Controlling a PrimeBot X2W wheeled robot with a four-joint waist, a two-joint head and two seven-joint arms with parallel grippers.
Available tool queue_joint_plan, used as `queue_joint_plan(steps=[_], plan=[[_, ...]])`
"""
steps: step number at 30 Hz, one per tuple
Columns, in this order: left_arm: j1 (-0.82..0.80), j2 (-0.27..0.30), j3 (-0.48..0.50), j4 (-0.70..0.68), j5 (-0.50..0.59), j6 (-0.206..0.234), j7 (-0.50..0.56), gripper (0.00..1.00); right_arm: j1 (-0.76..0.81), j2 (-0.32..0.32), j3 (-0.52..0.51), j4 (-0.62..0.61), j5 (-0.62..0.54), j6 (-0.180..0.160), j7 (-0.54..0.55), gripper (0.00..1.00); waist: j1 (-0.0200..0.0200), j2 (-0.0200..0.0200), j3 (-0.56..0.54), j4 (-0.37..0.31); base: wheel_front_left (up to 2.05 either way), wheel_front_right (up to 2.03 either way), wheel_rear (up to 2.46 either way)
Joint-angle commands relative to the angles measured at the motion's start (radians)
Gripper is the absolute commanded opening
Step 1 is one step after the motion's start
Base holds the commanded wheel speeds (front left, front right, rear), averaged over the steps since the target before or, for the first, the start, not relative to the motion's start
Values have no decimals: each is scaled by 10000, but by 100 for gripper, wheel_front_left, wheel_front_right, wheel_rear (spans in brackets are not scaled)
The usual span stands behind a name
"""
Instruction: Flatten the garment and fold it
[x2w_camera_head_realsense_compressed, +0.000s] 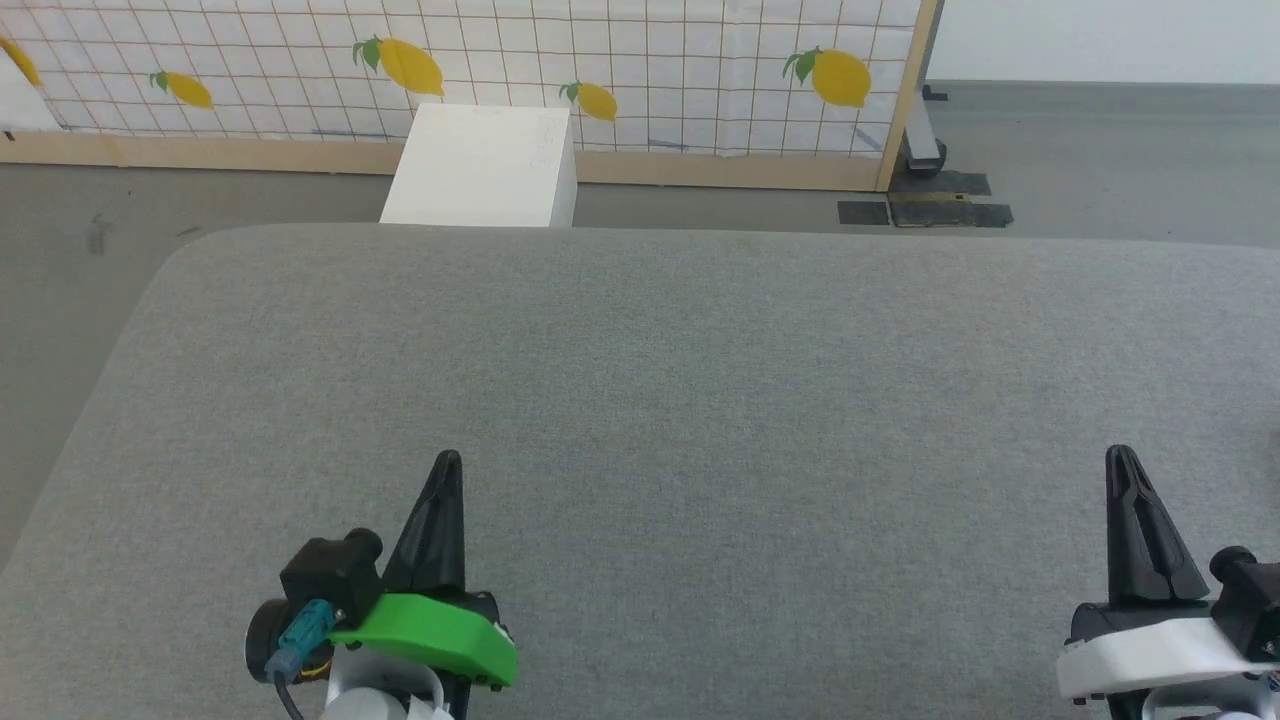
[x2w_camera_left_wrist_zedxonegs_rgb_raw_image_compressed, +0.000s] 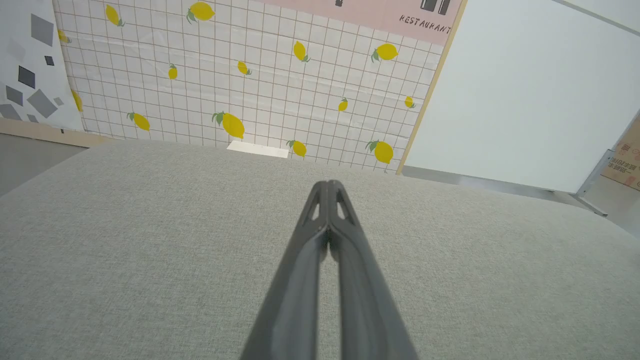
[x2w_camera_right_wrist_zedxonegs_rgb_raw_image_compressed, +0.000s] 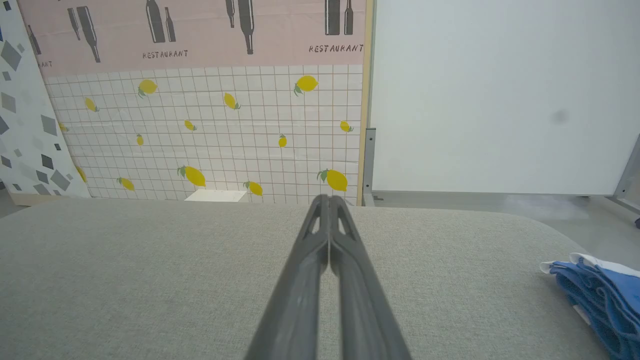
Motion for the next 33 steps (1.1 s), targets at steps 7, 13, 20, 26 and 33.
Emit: queue_joint_plan(steps=[7, 13, 20, 26, 33], plan=[[15, 1, 45, -47, 91, 15, 81, 0, -19, 1, 50, -10, -20, 0, 80, 0, 1, 0, -4, -12, 0, 0, 0], [37, -1, 114, -118, 226, 37, 201, 0, -48, 2, 125, -26, -50, -1, 200, 0, 1, 0, -10, -28, 0, 0, 0], [64, -4, 197, -202, 387, 64, 345, 0, -82, 3, 214, -44, -86, -2, 343, 0, 1, 0, -16, -48, 0, 0, 0], [87, -6, 266, -273, 523, 86, 466, 0, -111, 4, 290, -60, -117, -3, 464, 0, 1, 0, -21, -65, 0, 0, 0], [112, -8, 346, -355, 679, 112, 605, 0, -144, 5, 376, -78, -151, -4, 603, 0, 1, 0, -27, -84, 0, 0, 0]])
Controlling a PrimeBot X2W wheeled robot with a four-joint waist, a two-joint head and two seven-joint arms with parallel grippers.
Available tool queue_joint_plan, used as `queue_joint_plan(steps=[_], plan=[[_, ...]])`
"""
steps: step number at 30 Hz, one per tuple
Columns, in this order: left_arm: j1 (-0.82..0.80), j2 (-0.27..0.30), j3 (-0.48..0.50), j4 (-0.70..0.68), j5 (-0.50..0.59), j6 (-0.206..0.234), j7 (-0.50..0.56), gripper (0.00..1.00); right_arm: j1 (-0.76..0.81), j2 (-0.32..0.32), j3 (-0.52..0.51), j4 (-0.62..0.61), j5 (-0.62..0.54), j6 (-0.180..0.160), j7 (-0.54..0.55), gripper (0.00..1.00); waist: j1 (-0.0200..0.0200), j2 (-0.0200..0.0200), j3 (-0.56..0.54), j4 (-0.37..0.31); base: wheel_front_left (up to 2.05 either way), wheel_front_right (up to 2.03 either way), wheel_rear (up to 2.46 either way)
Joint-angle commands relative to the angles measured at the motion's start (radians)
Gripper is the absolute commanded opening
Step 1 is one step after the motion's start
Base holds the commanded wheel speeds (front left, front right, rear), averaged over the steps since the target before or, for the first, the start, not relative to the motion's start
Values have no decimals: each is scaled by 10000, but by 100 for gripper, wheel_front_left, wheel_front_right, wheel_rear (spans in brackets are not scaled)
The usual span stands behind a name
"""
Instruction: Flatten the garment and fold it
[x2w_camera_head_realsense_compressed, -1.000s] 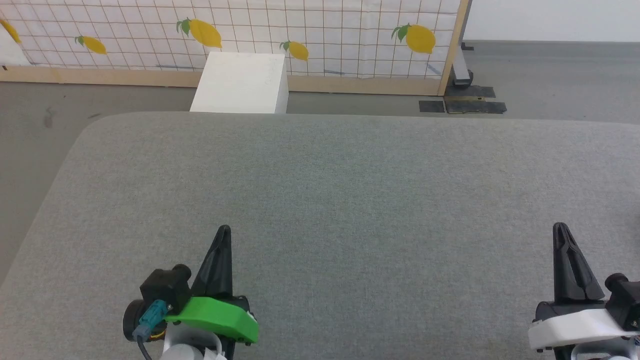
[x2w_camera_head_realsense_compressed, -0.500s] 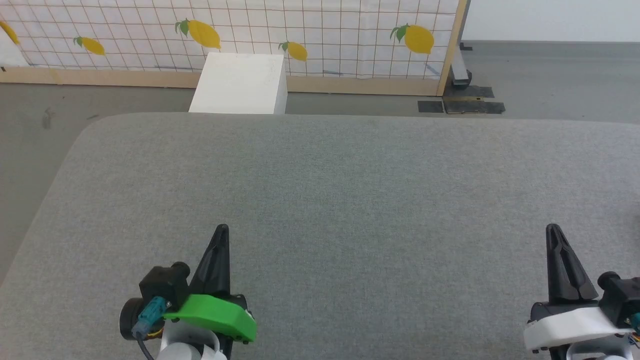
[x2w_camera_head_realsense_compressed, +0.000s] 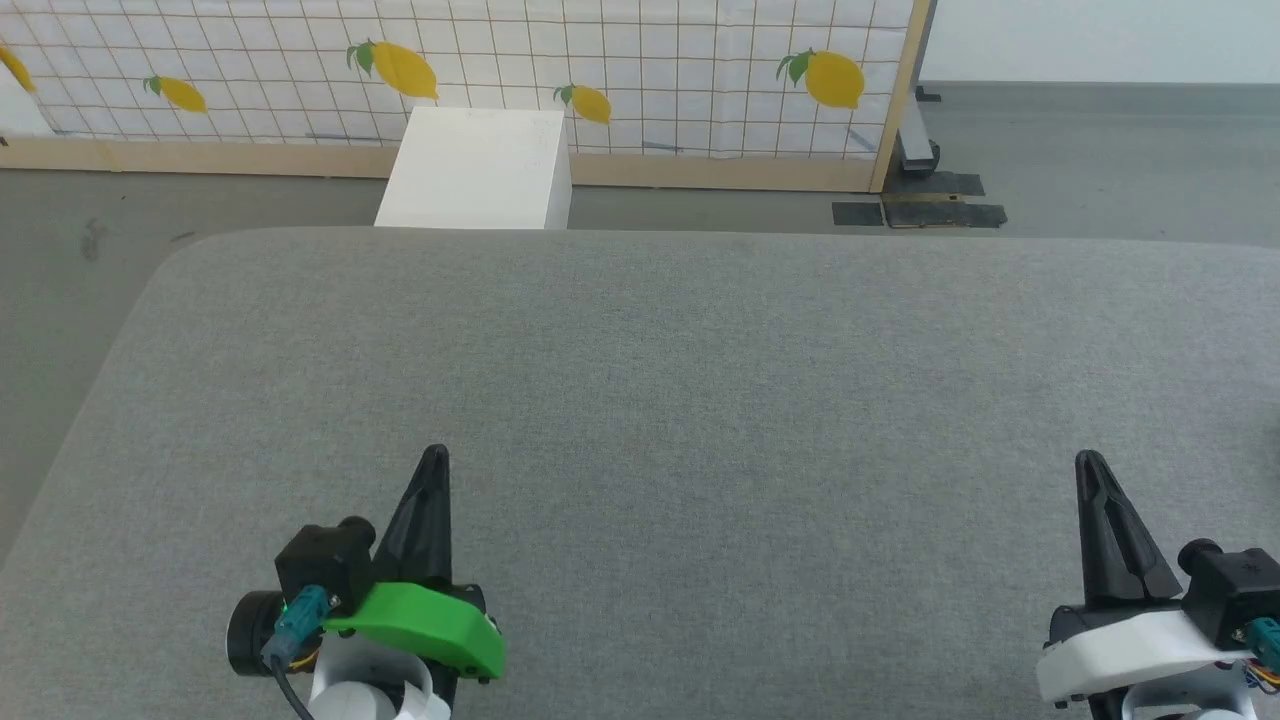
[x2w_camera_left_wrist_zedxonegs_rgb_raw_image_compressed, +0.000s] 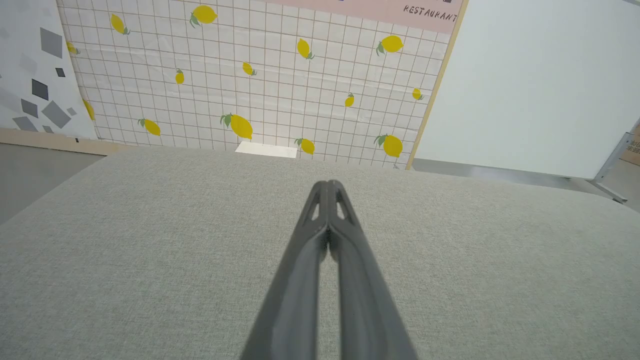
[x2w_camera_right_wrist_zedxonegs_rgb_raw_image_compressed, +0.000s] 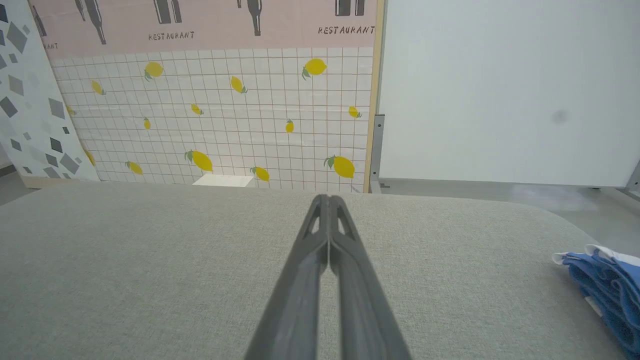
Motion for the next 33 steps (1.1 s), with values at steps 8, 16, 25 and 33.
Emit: queue_joint_plan(steps=[8, 16, 25, 33], plan=[[139, -12, 128, -143, 270, 80, 187, 0, -173, 7, 143, -77, -125, -5, 199, 0, 0, 0, -7, -23, 0, 0, 0], [170, -15, 224, -240, 456, 111, 353, 0, -212, 8, 246, -98, -166, -5, 364, 0, 0, 0, -15, -46, 0, 0, 0], [203, -18, 327, -345, 658, 144, 533, 0, -255, 10, 358, -121, -211, -7, 543, 0, 0, 0, -23, -70, 0, 0, 0], [242, -21, 445, -466, 889, 182, 739, 0, -304, 11, 485, -148, -262, -8, 748, 0, 0, 0, -32, -98, 0, 0, 0]])
